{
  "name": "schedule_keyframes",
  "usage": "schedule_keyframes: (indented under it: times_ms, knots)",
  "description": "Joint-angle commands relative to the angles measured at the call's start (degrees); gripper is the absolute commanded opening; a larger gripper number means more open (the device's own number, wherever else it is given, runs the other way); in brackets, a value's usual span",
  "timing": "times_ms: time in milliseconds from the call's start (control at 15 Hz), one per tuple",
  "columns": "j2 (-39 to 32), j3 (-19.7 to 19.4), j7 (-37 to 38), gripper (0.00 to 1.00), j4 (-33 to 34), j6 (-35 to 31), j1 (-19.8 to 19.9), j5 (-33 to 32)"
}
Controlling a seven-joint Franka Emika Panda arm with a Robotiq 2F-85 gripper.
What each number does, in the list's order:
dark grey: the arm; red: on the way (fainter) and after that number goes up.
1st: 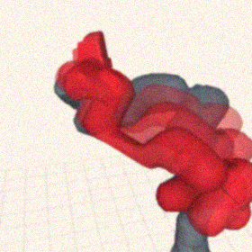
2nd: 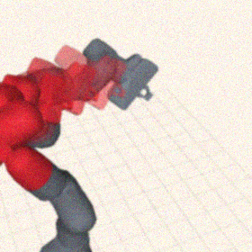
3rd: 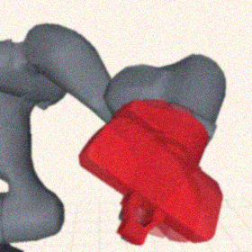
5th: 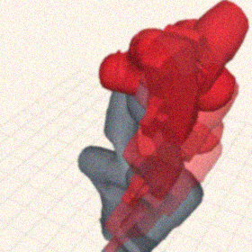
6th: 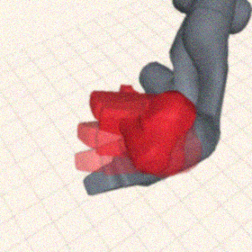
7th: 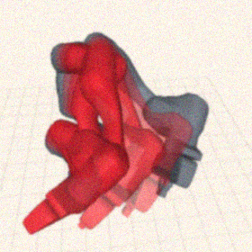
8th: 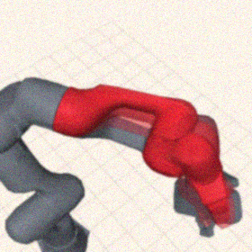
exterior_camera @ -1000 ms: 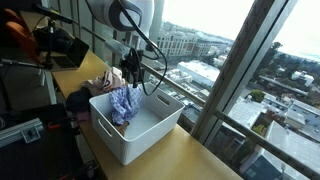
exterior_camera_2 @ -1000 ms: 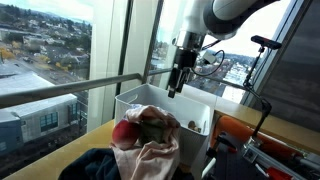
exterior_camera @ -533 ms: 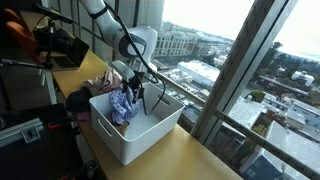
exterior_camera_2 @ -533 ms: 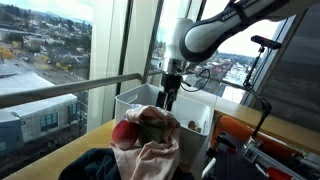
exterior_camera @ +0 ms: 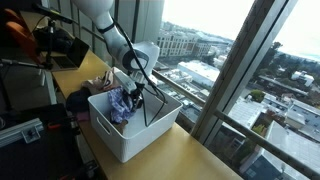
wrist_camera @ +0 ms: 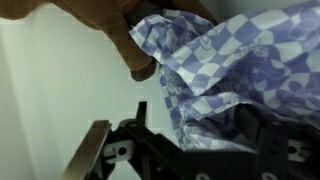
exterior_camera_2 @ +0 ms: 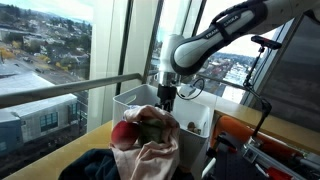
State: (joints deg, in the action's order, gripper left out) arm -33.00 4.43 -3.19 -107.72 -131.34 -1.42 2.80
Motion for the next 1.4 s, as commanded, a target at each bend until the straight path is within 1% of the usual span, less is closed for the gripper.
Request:
schedule_keyframes:
  times_ms: [0,267,467,533,800,867,933,1000,1333]
  knots:
    - [-3.2,0.6,-3.2,0.56,2.5,1.5,2.2,2.1]
    - [-3.6,0.7,-4.4,0.27,3.1,2.8,4.1,2.5]
    - [-3.0,1.1,-5.6,0.05,3.7,5.3,5.2,4.0]
    - [-2.8,1.3,-6.0,0.00,3.8,6.2,5.5,4.6]
    - [-1.3,2.4,-7.7,0.00,1.6,8.4,5.2,7.1]
    - [-1.0,2.6,-7.9,0.26,0.7,8.2,4.8,7.2]
    - [-0.7,2.8,-8.0,0.28,-0.1,8.2,4.4,7.2]
    - [-0.7,3.0,-8.0,0.34,-0.7,8.0,4.1,7.0]
    - [-0.3,3.3,-8.3,0.69,-2.2,8.3,3.0,6.0]
